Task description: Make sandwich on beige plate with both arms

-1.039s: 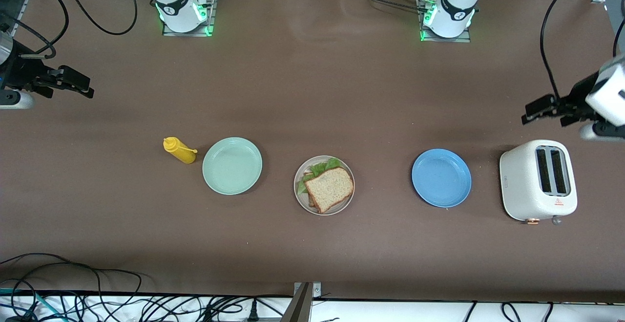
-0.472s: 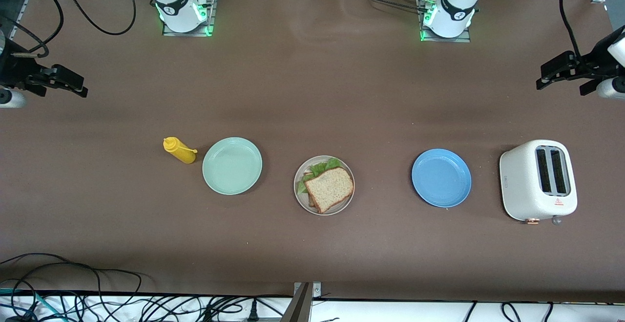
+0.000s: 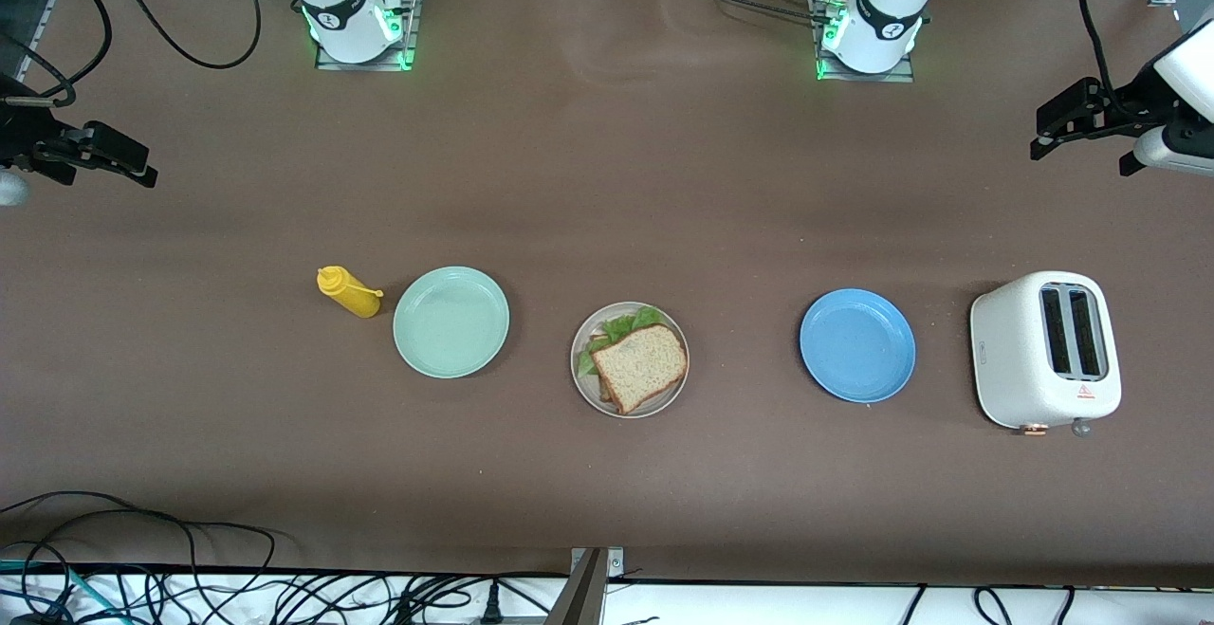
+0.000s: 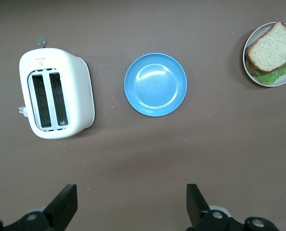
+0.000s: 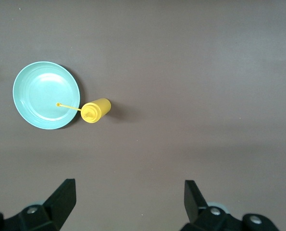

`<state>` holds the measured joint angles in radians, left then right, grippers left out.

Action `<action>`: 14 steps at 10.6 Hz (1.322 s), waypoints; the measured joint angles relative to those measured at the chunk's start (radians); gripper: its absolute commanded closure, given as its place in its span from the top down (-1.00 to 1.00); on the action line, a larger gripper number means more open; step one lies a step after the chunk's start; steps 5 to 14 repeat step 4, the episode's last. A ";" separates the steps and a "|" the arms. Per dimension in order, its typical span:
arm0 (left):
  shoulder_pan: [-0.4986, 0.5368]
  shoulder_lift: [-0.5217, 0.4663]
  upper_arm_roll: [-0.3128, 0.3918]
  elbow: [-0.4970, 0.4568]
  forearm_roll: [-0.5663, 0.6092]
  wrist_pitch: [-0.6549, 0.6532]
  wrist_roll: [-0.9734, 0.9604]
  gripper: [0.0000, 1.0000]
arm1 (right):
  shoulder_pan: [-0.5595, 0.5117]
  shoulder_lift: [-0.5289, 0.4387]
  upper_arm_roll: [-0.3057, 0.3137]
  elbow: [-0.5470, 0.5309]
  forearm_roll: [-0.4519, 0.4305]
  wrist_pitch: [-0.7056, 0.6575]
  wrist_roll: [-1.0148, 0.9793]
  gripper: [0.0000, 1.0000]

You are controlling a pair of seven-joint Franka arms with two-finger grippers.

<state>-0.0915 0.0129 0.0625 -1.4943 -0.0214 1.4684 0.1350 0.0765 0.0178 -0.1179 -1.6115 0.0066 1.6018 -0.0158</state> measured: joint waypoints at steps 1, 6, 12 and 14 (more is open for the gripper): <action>0.002 0.000 0.001 -0.005 0.000 0.000 0.002 1.00 | 0.001 0.000 0.001 0.000 0.000 0.000 0.000 1.00; 0.009 0.001 0.002 -0.008 0.000 0.000 0.006 1.00 | 0.013 0.000 0.015 0.004 0.000 -0.001 0.000 1.00; 0.009 0.001 0.002 -0.008 0.000 0.000 0.006 1.00 | 0.013 0.000 0.015 0.004 0.000 -0.001 0.000 1.00; 0.009 0.001 0.002 -0.008 0.000 0.000 0.006 1.00 | 0.013 0.000 0.015 0.004 0.000 -0.001 0.000 1.00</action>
